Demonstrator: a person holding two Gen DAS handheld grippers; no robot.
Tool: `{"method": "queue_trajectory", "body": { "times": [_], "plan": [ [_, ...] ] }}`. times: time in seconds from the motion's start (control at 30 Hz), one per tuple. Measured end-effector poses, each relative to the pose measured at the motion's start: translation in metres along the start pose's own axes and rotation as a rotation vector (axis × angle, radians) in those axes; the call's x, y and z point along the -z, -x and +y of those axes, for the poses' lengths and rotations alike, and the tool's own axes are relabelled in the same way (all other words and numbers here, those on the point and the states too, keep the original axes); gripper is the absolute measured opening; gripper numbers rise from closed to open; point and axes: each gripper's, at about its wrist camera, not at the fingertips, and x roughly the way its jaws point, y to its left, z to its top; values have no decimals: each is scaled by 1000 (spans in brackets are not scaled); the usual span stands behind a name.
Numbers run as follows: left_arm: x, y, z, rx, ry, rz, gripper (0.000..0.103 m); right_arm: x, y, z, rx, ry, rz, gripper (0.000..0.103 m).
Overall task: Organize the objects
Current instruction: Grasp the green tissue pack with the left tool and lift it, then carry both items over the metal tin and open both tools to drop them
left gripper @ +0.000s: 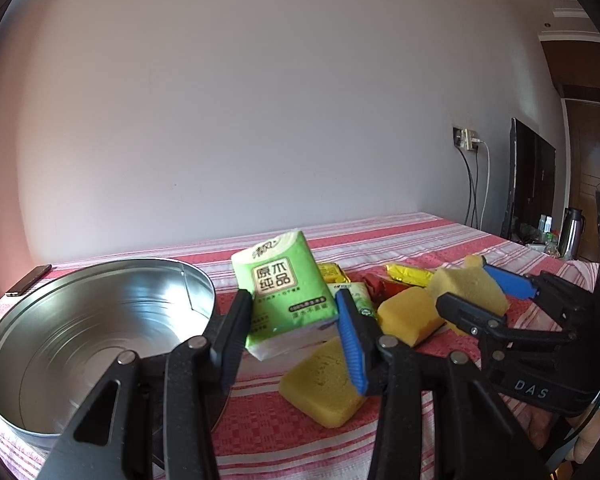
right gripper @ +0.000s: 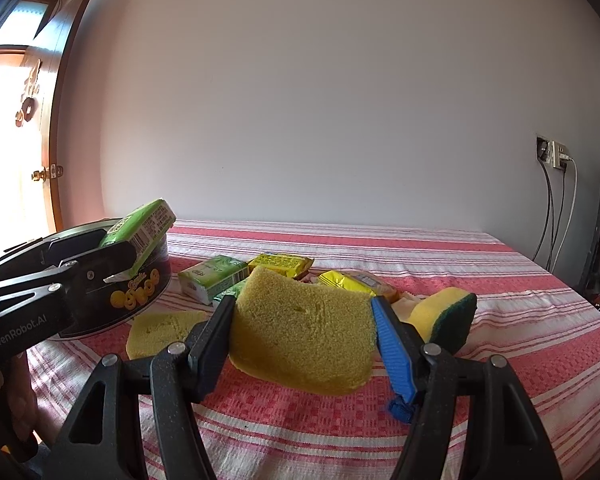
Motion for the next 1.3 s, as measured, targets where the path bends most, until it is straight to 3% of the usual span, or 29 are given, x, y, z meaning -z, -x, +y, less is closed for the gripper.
{"method": "queue_trajectory", "body": {
  "times": [0.47, 1.03, 1.3],
  "plan": [
    [-16, 25, 18, -39, 23, -65, 42, -24, 10, 15, -43, 37, -31, 69],
    [-21, 42, 125, -216, 167, -36, 42, -95, -35, 78, -241, 103, 6, 69],
    [-19, 38, 157, -266, 191, 1, 42, -122, -61, 113, -301, 137, 36, 69]
  ]
}}
